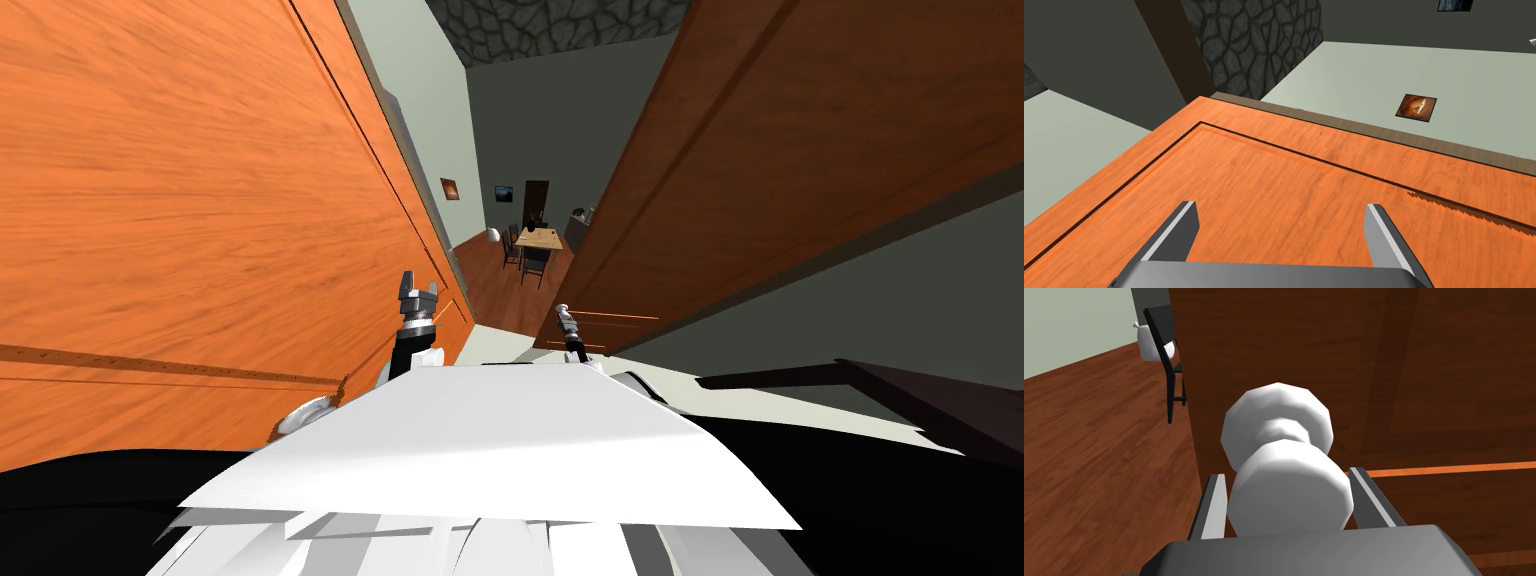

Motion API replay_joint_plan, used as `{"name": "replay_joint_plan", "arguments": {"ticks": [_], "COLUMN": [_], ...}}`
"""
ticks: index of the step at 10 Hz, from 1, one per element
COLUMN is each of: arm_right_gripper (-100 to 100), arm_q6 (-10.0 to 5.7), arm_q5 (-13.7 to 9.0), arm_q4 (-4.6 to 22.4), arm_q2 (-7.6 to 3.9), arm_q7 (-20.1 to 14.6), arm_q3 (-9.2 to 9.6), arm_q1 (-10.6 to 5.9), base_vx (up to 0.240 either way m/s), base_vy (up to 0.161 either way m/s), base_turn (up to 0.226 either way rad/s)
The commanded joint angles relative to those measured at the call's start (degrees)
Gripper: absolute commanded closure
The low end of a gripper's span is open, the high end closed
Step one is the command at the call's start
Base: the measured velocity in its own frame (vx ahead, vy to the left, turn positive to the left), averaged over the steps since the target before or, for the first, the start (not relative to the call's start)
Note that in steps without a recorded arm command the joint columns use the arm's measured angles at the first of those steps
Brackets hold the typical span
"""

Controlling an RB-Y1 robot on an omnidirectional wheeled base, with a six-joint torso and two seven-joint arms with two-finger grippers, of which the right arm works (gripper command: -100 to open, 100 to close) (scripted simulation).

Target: Pull the door open

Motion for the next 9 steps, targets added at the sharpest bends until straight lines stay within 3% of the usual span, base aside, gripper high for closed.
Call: {"name": "replay_joint_plan", "arguments": {"ticks": [1,2,3,9], "arm_right_gripper": [100,100,100,100], "arm_q6": [-0.05,-0.05,-0.87,-4.35], "arm_q5": [0.0,0.0,0.7,3.3], "arm_q4": [0.0,0.0,-0.2,-1.0], "arm_q2": [0.09,0.09,-0.82,-4.11], "arm_q7": [0.0,0.0,-1.5,-7.3], "arm_q3": [0.04,0.04,1.14,5.62], "arm_q1": [0.03,0.03,0.62,3.03], "base_vx": [0.000,0.000,-0.109,-0.199], "base_vy": [0.000,0.000,-0.030,-0.064], "base_turn": [0.000,0.000,0.094,0.095]}}
